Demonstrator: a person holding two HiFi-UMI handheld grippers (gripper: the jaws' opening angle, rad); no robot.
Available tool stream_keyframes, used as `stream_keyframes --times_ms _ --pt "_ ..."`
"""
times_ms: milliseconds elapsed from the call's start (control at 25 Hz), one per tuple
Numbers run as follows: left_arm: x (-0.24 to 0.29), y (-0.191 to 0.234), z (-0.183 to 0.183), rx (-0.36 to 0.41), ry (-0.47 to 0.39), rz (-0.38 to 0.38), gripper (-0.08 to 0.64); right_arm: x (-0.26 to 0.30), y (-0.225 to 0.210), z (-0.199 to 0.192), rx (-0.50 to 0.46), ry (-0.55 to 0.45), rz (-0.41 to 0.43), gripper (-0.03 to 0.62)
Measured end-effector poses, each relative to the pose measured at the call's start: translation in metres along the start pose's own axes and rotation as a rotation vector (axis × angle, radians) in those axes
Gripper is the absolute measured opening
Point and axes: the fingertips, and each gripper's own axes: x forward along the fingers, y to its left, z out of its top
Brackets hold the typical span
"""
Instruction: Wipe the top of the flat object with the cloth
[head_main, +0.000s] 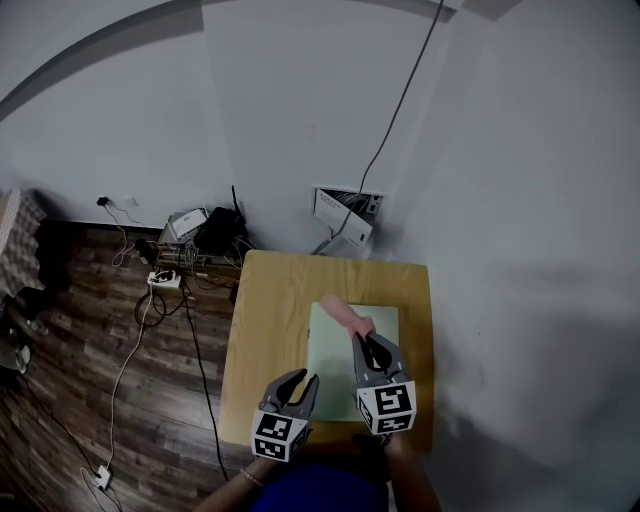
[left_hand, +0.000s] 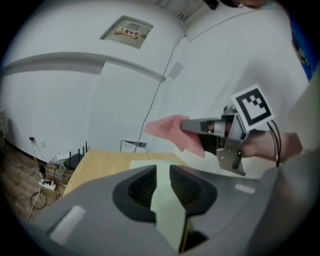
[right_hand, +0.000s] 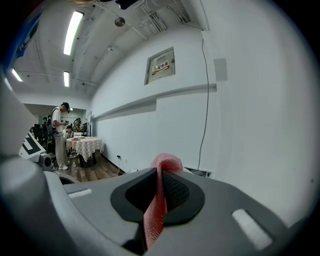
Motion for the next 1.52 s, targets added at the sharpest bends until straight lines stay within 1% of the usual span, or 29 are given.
stream_keyframes --times_ms 200,320,400,560,640,800,880,1080,1200,1400,1520 --pt "0.014 0.011 -0.036 -0.019 0.118 -0.024 0.118 0.035 0.003 -0.018 -0.021 0.065 0.015 0.018" --pt "0.023 0.017 -0.054 -0.023 0.175 -0.029 0.142 0.055 0.003 -0.029 -0.052 0.103 0.027 0.018" --pt "0.03 0.02 -0.065 -0.024 0.213 -0.032 0.169 0.067 0.002 -0.039 -0.073 0.136 0.041 0.018" --pt "0.04 0.019 -0.087 0.002 0.284 -0.048 0.196 0.088 0.002 -0.061 -0.108 0.212 0.068 0.018" --pt "0.042 0.018 -0.096 0.022 0.305 -0.055 0.201 0.098 0.005 -0.071 -0.13 0.247 0.089 0.017" --pt "0.043 0.015 -0.107 0.095 0.312 -0.038 0.201 0.115 0.013 -0.084 -0.172 0.297 0.129 0.017" --pt "0.046 0.012 -0.112 0.113 0.315 -0.035 0.2 0.122 0.016 -0.091 -0.198 0.316 0.145 0.017" --pt "0.046 0.008 -0.118 0.095 0.313 -0.04 0.176 0.135 0.025 -0.109 -0.242 0.352 0.175 0.017" --pt "0.046 0.007 -0.119 0.112 0.319 -0.046 0.16 0.143 0.029 -0.122 -0.275 0.391 0.182 0.017" --pt "0.047 0.007 -0.119 0.133 0.318 -0.036 0.161 0.155 0.033 -0.139 -0.349 0.442 0.205 0.017" --pt "0.048 0.007 -0.119 0.133 0.315 -0.032 0.161 0.159 0.034 -0.145 -0.354 0.444 0.22 0.017"
